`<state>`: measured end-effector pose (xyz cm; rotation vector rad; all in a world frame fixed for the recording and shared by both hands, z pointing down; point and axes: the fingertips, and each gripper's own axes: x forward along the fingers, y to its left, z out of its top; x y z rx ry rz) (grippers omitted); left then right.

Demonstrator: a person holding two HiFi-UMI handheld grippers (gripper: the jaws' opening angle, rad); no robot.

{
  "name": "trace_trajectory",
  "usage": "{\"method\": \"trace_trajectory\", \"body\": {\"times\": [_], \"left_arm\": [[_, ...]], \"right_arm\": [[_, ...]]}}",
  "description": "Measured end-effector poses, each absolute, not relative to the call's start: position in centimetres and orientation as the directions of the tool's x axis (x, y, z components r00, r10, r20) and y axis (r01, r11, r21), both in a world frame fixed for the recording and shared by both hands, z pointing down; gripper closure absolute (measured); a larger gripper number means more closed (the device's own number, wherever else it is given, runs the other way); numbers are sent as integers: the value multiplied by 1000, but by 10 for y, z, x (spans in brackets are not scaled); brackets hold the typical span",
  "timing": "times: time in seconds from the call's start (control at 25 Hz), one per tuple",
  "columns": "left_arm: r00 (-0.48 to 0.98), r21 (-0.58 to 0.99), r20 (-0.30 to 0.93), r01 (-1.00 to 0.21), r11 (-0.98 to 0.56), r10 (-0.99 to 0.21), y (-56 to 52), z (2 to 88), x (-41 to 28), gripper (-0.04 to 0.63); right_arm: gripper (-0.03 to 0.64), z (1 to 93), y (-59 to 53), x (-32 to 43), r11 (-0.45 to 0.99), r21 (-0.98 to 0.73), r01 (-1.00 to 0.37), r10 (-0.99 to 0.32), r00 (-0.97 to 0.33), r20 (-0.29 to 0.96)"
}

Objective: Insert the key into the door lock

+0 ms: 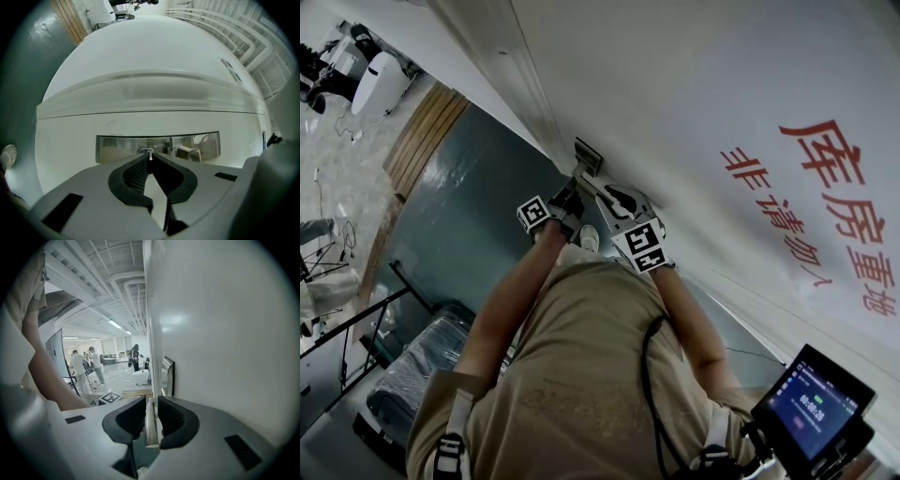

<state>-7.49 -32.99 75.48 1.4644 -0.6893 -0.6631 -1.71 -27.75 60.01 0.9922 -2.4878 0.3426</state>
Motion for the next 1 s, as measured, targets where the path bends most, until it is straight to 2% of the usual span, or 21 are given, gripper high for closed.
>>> {"method": "trace_trajectory", "body": {"times": [1.0], "left_arm": [[657,1000,21,-26,5,-753,-332,756,-74,561]], "right_arm": [[529,602,-281,-17,714,-69,-697,-586,-649,485]]}}
